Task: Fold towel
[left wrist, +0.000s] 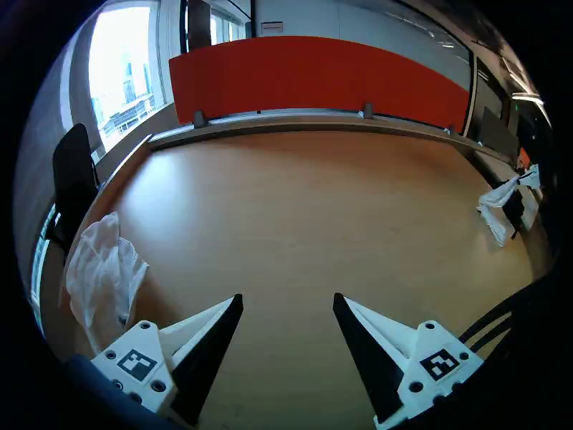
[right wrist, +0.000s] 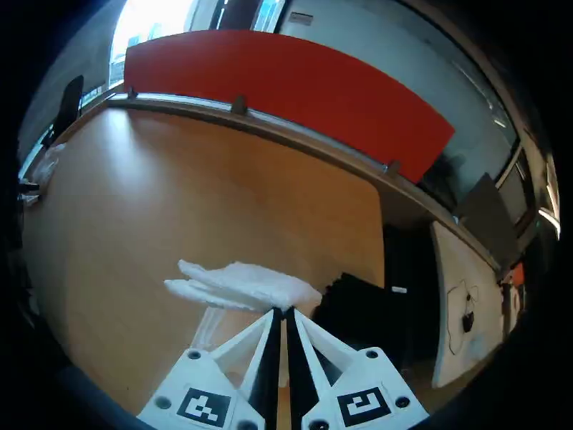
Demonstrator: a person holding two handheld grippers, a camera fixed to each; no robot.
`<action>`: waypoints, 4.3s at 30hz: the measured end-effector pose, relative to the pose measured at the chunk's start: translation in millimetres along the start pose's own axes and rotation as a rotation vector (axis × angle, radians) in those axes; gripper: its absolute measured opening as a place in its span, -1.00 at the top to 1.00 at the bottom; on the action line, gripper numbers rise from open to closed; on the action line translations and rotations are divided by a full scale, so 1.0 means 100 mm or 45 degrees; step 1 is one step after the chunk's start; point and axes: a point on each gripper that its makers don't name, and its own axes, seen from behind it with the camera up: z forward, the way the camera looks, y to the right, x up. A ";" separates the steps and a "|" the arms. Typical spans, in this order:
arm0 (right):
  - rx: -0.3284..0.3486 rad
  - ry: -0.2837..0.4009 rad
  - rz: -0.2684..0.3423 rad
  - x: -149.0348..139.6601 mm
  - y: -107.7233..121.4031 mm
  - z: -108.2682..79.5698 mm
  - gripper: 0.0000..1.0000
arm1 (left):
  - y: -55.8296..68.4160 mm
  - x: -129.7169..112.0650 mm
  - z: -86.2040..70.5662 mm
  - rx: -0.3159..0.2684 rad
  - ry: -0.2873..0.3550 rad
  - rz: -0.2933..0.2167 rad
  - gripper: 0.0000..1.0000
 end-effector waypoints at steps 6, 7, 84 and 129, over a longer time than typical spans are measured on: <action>-0.014 -0.041 0.020 -0.17 0.05 0.00 0.90 | 0.01 0.00 -0.01 -0.002 0.001 0.005 -0.87; -0.017 -0.050 0.019 -0.20 0.06 0.00 0.90 | 0.01 0.00 -0.01 -0.002 0.002 0.006 -0.87; -0.185 -0.194 0.222 -0.94 0.26 -0.02 -0.83 | -0.05 0.00 -0.09 0.004 0.019 0.008 -0.87; -0.221 0.303 0.611 -0.03 -0.12 -0.15 -1.00 | -0.08 0.30 -0.10 0.023 0.103 -0.010 -0.87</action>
